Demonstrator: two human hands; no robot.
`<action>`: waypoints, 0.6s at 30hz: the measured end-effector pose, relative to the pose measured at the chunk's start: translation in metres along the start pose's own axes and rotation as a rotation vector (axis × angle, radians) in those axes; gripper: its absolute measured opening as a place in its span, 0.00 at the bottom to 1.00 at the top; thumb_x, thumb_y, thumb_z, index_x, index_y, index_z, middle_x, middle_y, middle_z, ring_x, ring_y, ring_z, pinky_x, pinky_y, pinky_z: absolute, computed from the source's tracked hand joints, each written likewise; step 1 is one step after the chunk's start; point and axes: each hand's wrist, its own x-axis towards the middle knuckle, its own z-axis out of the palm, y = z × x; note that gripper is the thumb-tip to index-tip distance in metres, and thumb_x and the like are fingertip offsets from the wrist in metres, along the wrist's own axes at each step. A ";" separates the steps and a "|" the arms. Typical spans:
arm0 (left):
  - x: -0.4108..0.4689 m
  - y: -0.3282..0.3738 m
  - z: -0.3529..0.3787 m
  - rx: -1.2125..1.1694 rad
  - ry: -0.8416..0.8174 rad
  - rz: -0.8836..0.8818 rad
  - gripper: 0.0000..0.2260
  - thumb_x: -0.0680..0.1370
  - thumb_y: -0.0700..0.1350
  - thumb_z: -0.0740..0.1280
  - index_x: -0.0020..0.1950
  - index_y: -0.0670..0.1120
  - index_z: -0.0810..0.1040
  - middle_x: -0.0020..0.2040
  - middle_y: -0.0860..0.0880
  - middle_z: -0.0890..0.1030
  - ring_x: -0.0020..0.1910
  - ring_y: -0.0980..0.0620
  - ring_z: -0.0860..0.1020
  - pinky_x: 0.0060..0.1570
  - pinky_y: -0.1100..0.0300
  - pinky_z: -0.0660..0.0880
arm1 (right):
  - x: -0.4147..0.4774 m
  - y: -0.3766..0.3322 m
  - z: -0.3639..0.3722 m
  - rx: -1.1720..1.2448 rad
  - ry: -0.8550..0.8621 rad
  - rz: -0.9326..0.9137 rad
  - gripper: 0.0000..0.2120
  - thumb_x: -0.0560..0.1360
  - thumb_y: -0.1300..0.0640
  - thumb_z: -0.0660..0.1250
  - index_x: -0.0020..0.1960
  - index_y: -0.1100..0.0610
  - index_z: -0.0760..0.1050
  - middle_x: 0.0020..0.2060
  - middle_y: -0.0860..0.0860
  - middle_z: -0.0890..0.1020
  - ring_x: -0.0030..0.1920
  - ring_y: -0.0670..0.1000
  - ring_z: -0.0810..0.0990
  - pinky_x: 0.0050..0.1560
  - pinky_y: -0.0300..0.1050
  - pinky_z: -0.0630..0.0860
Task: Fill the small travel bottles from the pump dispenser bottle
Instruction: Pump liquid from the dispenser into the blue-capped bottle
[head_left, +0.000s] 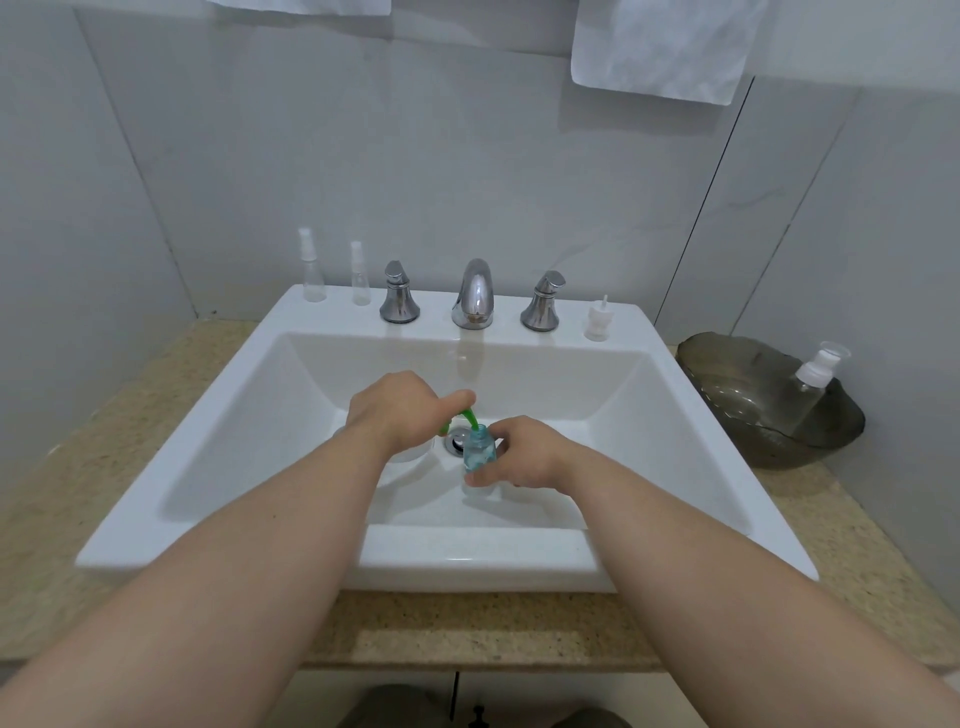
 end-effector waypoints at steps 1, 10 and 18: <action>0.000 0.000 0.000 -0.003 -0.002 -0.001 0.28 0.73 0.70 0.62 0.39 0.47 0.86 0.37 0.51 0.83 0.39 0.49 0.81 0.40 0.56 0.72 | 0.000 0.000 0.000 0.005 0.005 -0.009 0.14 0.70 0.51 0.80 0.53 0.48 0.81 0.35 0.42 0.76 0.36 0.44 0.74 0.40 0.38 0.70; 0.000 0.000 0.000 0.016 -0.002 -0.001 0.28 0.73 0.69 0.62 0.40 0.45 0.86 0.38 0.50 0.84 0.39 0.49 0.81 0.38 0.57 0.71 | 0.001 0.000 0.000 0.018 -0.018 -0.009 0.16 0.71 0.50 0.80 0.56 0.50 0.82 0.38 0.45 0.77 0.35 0.46 0.74 0.41 0.40 0.72; -0.003 0.004 -0.002 0.022 -0.011 0.002 0.24 0.74 0.64 0.63 0.39 0.46 0.86 0.36 0.50 0.82 0.39 0.49 0.80 0.38 0.57 0.70 | 0.003 0.002 0.000 0.008 -0.029 -0.009 0.18 0.70 0.50 0.81 0.58 0.51 0.82 0.39 0.46 0.78 0.36 0.46 0.75 0.43 0.40 0.73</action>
